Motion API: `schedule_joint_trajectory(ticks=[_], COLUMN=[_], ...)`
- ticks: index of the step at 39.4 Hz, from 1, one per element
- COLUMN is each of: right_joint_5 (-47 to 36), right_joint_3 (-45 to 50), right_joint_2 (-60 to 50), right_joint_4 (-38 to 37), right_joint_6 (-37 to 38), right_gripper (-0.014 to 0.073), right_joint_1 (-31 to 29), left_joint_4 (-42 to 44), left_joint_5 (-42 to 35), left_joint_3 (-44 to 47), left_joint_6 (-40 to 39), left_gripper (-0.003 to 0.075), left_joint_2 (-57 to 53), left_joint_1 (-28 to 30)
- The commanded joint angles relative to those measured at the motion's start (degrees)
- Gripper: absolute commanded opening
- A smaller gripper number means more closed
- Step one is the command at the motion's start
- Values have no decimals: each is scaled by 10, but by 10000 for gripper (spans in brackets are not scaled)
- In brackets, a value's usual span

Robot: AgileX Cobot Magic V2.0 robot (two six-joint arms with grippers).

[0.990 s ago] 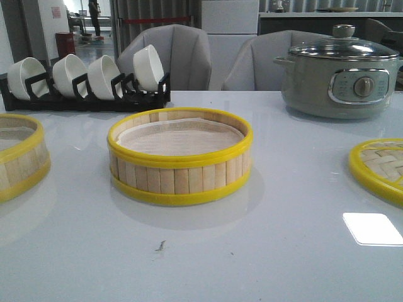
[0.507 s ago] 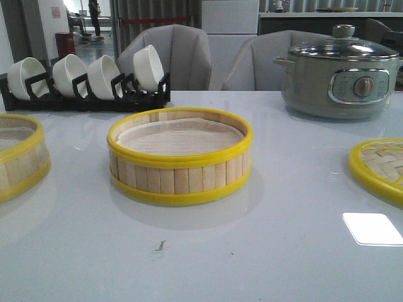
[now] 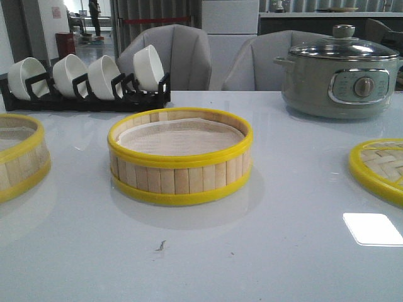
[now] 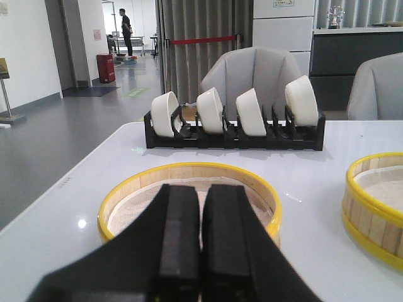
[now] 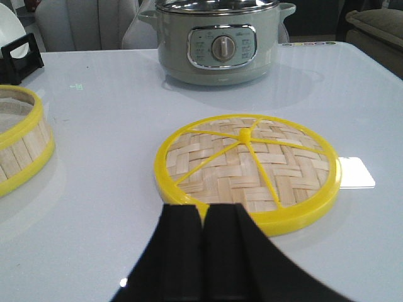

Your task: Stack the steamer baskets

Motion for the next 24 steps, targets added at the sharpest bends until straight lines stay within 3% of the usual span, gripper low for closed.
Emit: schedule_joint_trajectory(ticks=[1,8,14,18,24], right_joint_5=[-46,-46,-46,-46,-46], right_joint_3=[-8,-8,-8,-8,-8], right_joint_2=[-12,-12,-12,-12,-12], right_joint_4=[-4,-4,-4,-4,-4], right_joint_6=[-2,-2,-2,-2,-2], right_gripper=[76,76,76,76,76], right_joint_1=[1,1,1,1,1], left_joint_4=[-31,-20,-4,-3,-4], left_joint_5=[-18,81,269,356,394], left_joint_3=[-54,-258,-482,-602,-687], left_joint_6=[-3,-3,-3,-2,13], left_gripper=[97,97,97,97,97], left_joint_2=[52,202,340,420,513], left_joint_1=[-1,-13,-13,-12,-12])
